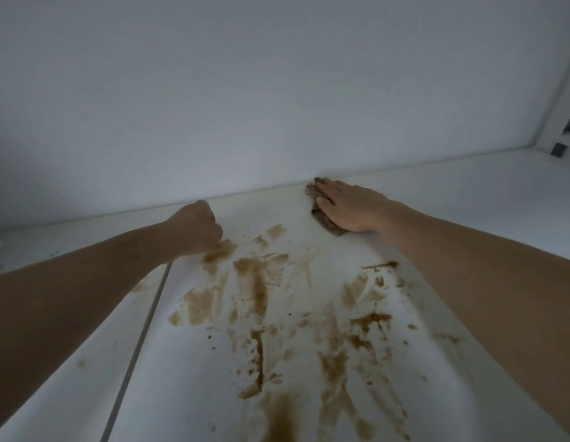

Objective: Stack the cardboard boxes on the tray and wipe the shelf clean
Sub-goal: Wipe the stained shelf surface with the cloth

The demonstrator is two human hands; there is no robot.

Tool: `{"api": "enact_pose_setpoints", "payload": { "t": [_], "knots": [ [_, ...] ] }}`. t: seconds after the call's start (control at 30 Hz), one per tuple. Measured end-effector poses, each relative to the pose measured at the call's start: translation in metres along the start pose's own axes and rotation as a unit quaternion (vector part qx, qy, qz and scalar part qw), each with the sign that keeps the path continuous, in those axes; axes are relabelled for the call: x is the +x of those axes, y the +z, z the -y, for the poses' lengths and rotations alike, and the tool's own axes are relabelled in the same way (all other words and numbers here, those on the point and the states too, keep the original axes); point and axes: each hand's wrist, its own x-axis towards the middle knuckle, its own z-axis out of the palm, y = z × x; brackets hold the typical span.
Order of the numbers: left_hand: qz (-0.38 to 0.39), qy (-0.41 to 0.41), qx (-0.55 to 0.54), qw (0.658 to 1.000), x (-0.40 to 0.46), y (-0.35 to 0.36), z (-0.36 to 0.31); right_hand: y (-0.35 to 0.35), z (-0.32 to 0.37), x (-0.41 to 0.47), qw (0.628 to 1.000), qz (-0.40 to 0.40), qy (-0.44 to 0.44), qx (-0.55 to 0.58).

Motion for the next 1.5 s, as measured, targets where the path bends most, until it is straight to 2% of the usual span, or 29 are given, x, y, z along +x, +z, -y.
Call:
{"api": "enact_pose_setpoints", "payload": {
  "t": [0.1,0.17,0.33,0.4,0.47,0.53,0.6,0.7,0.77,0.87,0.93,1.0,1.03,1.17,1.23,1.3,1.37,1.5],
  "knots": [
    [0.022,-0.009,0.004,1.0,-0.004,-0.001,0.002,0.001,-0.003,0.014,0.994,-0.01,0.11,-0.005],
    [0.03,-0.006,0.004,1.0,-0.007,0.001,0.0,0.004,0.017,0.028,0.992,-0.004,0.129,0.003],
    [0.035,-0.01,0.048,0.998,-0.009,0.001,-0.009,0.009,0.054,0.028,1.0,0.002,0.003,0.002],
    [0.038,-0.013,0.054,0.998,-0.008,0.001,-0.011,0.008,0.049,0.013,0.998,0.016,-0.064,-0.001],
    [0.037,-0.015,0.057,0.998,-0.01,0.002,-0.011,0.004,0.028,0.0,0.995,0.027,-0.091,0.0],
    [0.036,-0.014,0.06,0.997,-0.01,0.003,-0.011,0.0,-0.004,-0.01,0.999,0.013,-0.034,-0.011],
    [0.034,-0.012,0.066,0.997,-0.01,0.005,-0.009,-0.002,-0.027,-0.014,0.997,-0.005,0.07,-0.02],
    [0.029,-0.014,0.066,0.997,-0.008,0.006,-0.009,0.001,-0.016,-0.008,0.988,-0.008,0.153,-0.023],
    [0.028,-0.014,0.066,0.997,-0.009,0.007,-0.012,0.005,0.006,-0.009,0.993,-0.004,0.12,-0.017],
    [0.027,-0.025,0.059,0.998,-0.01,0.008,-0.014,0.009,0.033,-0.024,1.0,-0.004,0.011,-0.007],
    [0.021,-0.033,0.04,0.998,-0.01,0.006,-0.014,0.008,0.033,-0.038,0.998,0.011,-0.055,-0.006],
    [0.014,-0.038,0.009,0.999,-0.009,0.001,-0.012,0.006,0.017,-0.05,0.997,0.023,-0.075,-0.002],
    [0.013,-0.036,-0.002,0.999,-0.011,-0.001,-0.009,0.005,0.005,-0.055,0.999,0.017,-0.05,-0.005],
    [-0.006,-0.016,-0.039,0.999,-0.02,-0.008,0.006,0.003,-0.017,-0.061,0.986,-0.004,0.166,-0.02],
    [-0.016,-0.021,-0.055,0.998,-0.026,-0.012,0.011,0.005,0.004,-0.056,0.98,0.001,0.2,-0.024],
    [-0.029,-0.02,-0.067,0.997,-0.03,-0.015,0.01,0.008,0.033,-0.053,0.989,-0.002,0.146,-0.014],
    [-0.037,-0.017,-0.065,0.997,-0.034,-0.015,0.006,0.013,0.054,-0.055,0.999,-0.008,0.05,-0.003],
    [-0.017,0.006,-0.064,0.998,-0.041,-0.014,-0.007,0.008,0.043,-0.07,0.998,0.02,-0.062,0.009]
  ]
}}
